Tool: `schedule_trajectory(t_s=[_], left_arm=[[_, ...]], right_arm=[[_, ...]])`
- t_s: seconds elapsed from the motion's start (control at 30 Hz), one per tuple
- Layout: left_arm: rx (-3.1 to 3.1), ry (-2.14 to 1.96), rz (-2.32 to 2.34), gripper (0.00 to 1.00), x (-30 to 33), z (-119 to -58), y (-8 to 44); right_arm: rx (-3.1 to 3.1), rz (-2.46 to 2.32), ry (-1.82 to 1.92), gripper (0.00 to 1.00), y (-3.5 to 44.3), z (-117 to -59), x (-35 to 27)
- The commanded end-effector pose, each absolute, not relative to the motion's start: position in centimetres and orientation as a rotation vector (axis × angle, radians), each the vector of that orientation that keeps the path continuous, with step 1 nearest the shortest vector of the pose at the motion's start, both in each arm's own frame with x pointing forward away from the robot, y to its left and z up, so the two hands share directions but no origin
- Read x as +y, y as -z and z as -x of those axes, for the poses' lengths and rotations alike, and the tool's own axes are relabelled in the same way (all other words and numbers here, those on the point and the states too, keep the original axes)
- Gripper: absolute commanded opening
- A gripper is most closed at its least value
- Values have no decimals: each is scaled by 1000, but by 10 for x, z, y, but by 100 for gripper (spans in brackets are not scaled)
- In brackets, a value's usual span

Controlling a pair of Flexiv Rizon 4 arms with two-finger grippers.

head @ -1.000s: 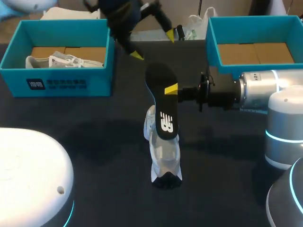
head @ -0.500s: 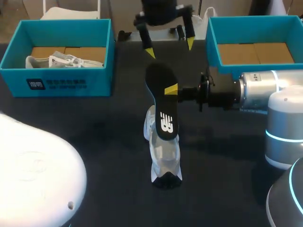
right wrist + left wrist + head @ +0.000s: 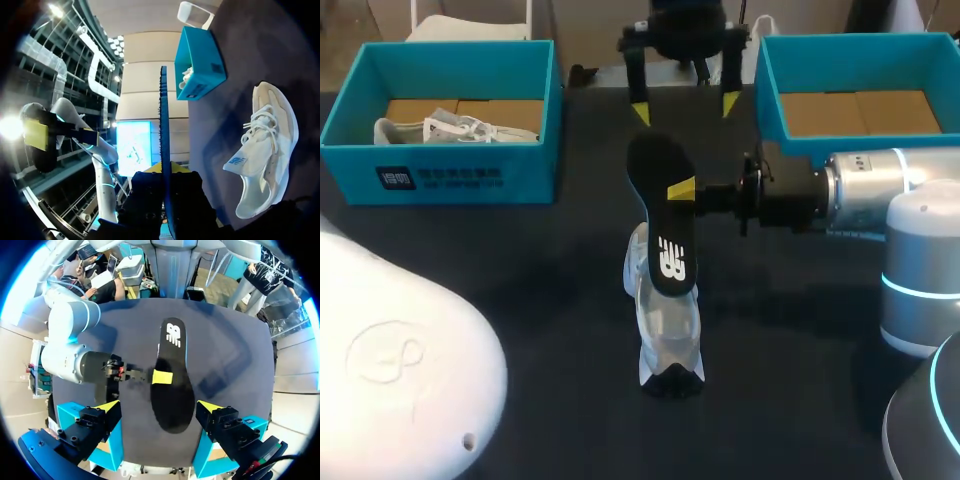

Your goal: Take the shoe out of the shoebox, open the shoe tongue, remove and reinsert the insole, then place the shoe into the shoebox

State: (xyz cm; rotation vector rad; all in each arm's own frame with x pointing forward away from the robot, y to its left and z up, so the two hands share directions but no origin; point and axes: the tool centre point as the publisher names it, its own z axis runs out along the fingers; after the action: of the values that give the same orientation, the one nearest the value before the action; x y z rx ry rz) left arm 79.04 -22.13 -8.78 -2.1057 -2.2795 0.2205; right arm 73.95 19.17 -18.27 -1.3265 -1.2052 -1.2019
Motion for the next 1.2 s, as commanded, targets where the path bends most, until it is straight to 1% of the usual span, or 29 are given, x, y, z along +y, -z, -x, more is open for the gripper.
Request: schedule_trajectory(t_s=[0.03,0.3,0.37,0.73,0.8,0.97,1.0,1.2], left_arm=[[-2569,-852,2269,100,-182,-771,102],[-2960,-1535,2154,100,-143,-745,116],[-3024,-1547,2045,100,-136,-747,117],[-3024,-1547,2045,100,-136,-747,117],[-2964,-1677,2097,100,-134,-749,116],[-2750,-2248,2101,100,-105,-750,130],[-2716,-2310,2089,100,-101,-750,132],[-2716,-2310,2089,100,-101,-750,132]], right_arm=[[-1205,1331,1202,0,182,-739,194],[-1205,1331,1202,0,182,-739,194],[-1205,1331,1202,0,182,-739,194],[-1205,1331,1202,0,182,-739,194],[-1205,1331,1202,0,182,-739,194],[-1205,1331,1202,0,182,-739,194],[-1205,1331,1202,0,182,-739,194],[-1205,1331,1202,0,182,-739,194]])
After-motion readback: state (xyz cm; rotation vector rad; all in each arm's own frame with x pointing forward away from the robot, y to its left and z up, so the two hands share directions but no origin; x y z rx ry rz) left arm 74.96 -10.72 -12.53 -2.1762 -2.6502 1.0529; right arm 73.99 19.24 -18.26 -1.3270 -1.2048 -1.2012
